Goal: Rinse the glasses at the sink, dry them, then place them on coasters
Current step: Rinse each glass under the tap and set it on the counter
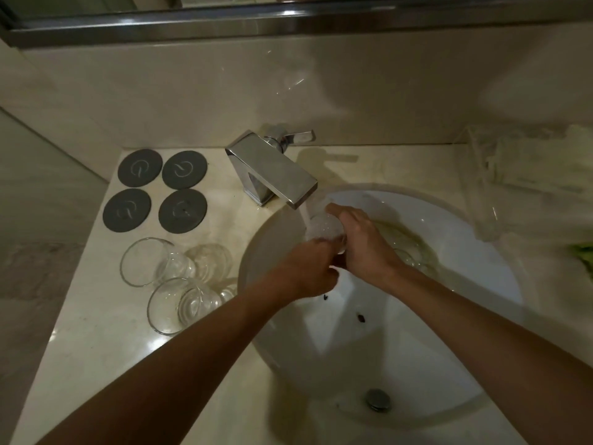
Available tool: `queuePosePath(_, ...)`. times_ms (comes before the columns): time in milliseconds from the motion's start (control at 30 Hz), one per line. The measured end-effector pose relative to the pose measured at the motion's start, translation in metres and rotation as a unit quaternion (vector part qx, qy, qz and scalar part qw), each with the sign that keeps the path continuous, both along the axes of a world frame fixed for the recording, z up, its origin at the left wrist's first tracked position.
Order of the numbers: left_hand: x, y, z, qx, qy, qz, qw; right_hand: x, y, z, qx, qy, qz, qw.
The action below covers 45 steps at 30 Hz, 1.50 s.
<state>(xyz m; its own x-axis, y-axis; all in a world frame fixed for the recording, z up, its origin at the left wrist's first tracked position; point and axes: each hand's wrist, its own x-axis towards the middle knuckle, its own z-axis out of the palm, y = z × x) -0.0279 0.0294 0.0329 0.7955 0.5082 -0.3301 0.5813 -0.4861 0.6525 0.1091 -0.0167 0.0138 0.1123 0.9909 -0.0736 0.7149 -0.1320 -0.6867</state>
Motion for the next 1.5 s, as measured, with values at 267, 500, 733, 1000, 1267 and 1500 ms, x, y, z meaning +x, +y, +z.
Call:
queuePosePath(267, -0.005, -0.004, -0.006, 0.16, 0.085, -0.027, 0.983, -0.004, -0.004, -0.008, 0.011, -0.02, -0.015, 1.0)
queuePosePath(500, -0.003, -0.02, 0.009, -0.092, -0.152, 0.116, 0.977, -0.004, -0.009, -0.017, 0.031, 0.0, -0.075, 0.997)
queuePosePath(733, -0.015, 0.003, -0.005, 0.396, 0.204, -0.227, 0.866, -0.015, -0.016, -0.022, 0.009, -0.01, -0.102, 0.995)
queuePosePath(1000, -0.01, -0.016, 0.003, -0.006, -0.131, 0.211, 0.969, -0.03, -0.019, -0.032, 0.007, 0.057, -0.145, 0.988)
queuePosePath(1267, -0.023, -0.014, -0.016, -0.352, -0.164, 0.413, 0.824, -0.046, -0.012, -0.015, -0.031, 0.192, -0.238, 0.952)
queuePosePath(1500, -0.027, -0.002, -0.021, -0.428, -0.261, 0.416, 0.759, -0.056, -0.02, 0.002, -0.025, 0.297, -0.168, 0.94)
